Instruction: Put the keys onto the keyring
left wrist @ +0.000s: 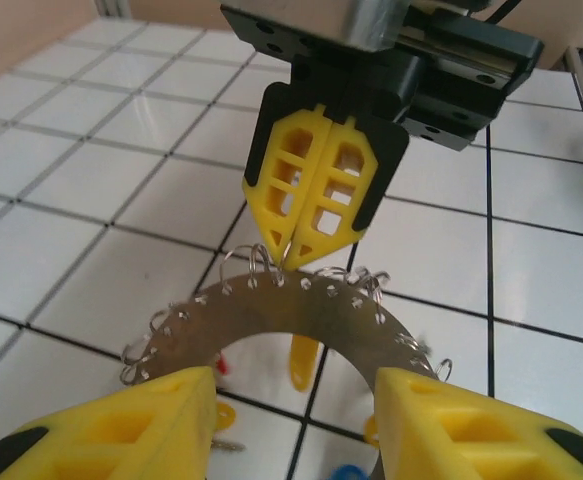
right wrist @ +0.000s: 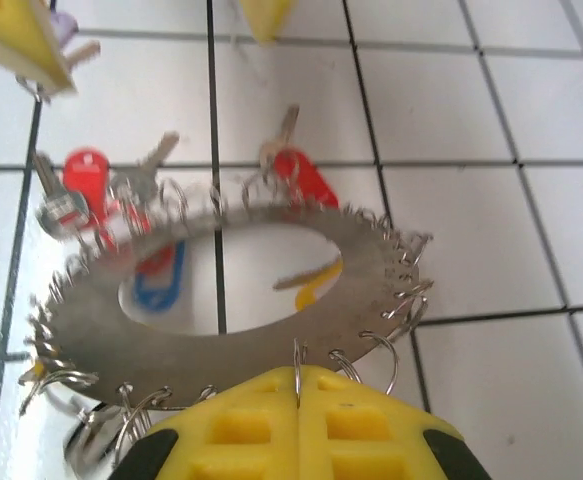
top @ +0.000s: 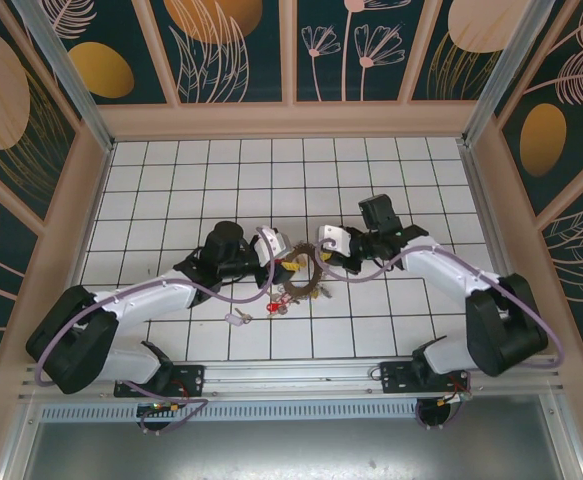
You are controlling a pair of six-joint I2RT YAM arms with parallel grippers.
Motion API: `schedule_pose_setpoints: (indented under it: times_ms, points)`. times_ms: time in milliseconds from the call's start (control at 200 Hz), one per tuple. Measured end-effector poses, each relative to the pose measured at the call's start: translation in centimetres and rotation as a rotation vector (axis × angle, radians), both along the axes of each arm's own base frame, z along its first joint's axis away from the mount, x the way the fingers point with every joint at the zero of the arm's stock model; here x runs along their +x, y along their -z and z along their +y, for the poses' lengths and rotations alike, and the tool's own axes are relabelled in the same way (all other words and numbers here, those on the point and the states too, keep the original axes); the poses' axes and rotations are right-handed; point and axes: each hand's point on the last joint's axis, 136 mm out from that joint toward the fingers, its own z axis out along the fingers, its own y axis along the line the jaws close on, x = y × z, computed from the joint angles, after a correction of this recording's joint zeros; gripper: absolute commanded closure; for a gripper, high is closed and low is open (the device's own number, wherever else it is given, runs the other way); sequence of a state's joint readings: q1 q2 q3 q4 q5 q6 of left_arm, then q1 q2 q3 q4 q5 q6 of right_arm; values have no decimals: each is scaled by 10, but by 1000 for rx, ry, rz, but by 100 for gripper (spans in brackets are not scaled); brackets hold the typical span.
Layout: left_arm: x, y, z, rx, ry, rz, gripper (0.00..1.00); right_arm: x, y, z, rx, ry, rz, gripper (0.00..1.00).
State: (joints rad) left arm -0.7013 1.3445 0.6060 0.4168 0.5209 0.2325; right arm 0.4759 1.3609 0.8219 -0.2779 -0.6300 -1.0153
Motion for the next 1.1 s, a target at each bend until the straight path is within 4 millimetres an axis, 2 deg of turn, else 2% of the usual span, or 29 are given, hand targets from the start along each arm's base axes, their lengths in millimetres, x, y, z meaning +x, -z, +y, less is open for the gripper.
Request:
schedule_pose_setpoints:
  times_ms: [135,440,781,916,1096]
  points:
    - [2,-11,-2,-25,10,-59,48,-8,-20,10,35,-18,-29,100]
    - [8,-27,-10,-62,28,-124,49,-25,-55,21,121,-34,-46,100]
    - [4,-20,-17,-70,79,-116,54,-30,-62,25,151,-37,-22,100]
    - [1,-24,-21,-87,98,-130,60,-30,-64,27,159,-39,-24,100]
    - [-2,-22,-25,-92,129,-128,81,-30,-63,28,153,-36,-28,100]
